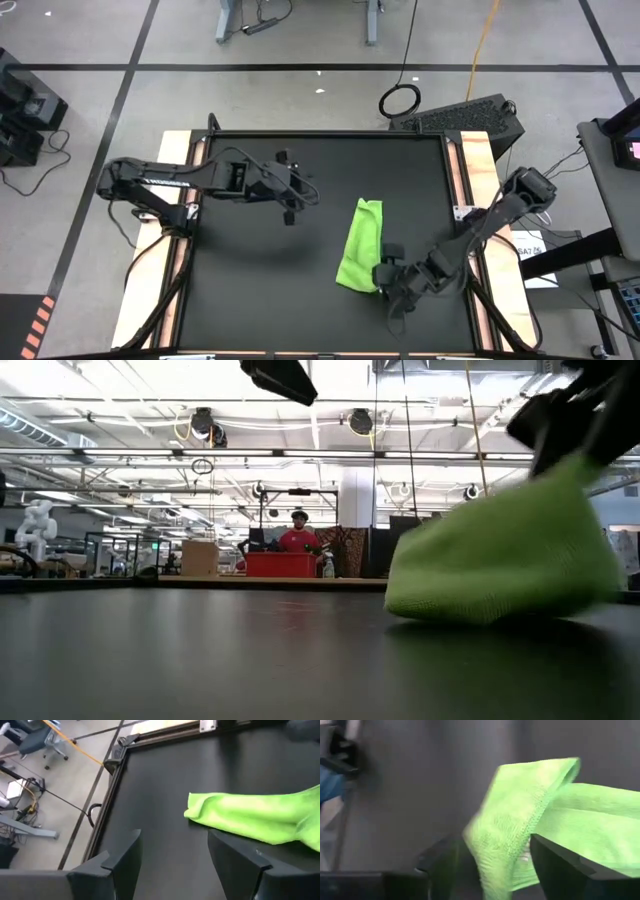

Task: Roll towel
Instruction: Fold the green towel on the table

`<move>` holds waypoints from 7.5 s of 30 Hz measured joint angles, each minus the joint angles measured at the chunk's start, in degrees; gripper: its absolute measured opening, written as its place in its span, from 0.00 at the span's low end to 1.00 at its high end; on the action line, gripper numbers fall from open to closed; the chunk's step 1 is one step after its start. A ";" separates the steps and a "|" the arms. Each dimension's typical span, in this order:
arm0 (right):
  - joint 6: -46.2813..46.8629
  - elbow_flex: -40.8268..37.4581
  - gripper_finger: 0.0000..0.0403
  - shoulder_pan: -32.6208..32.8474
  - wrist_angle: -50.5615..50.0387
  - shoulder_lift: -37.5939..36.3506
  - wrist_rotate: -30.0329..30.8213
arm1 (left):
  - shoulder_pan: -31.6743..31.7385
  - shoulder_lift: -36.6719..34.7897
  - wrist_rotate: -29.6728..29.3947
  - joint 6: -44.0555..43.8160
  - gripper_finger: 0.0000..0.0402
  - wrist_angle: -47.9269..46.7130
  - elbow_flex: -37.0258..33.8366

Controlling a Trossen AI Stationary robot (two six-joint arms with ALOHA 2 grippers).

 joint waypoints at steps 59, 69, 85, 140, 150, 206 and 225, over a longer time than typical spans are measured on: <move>47.24 -16.59 0.43 15.28 12.31 7.34 25.12 | -4.20 37.96 39.09 -23.90 0.57 31.80 0.02; 43.73 -15.71 0.03 15.56 12.06 7.68 28.53 | -4.44 37.96 37.49 -21.75 0.31 30.98 0.00; 36.55 -11.02 0.00 15.58 7.45 7.02 29.87 | -5.14 37.44 37.47 -17.94 0.52 30.96 0.00; -61.87 17.53 0.00 -41.34 1.18 -23.46 5.32 | 15.61 -3.98 14.96 19.57 0.00 18.83 2.38; -46.29 6.79 0.00 -41.98 -4.24 -19.41 -19.95 | 8.81 -1.62 17.47 16.36 0.00 1.43 -1.06; -9.85 -22.91 0.50 3.29 36.22 4.72 18.23 | -11.63 27.06 26.54 0.04 0.01 22.76 -13.55; -14.44 -22.80 0.40 1.19 42.97 4.70 21.28 | -18.54 25.21 26.43 1.56 0.66 22.04 -13.49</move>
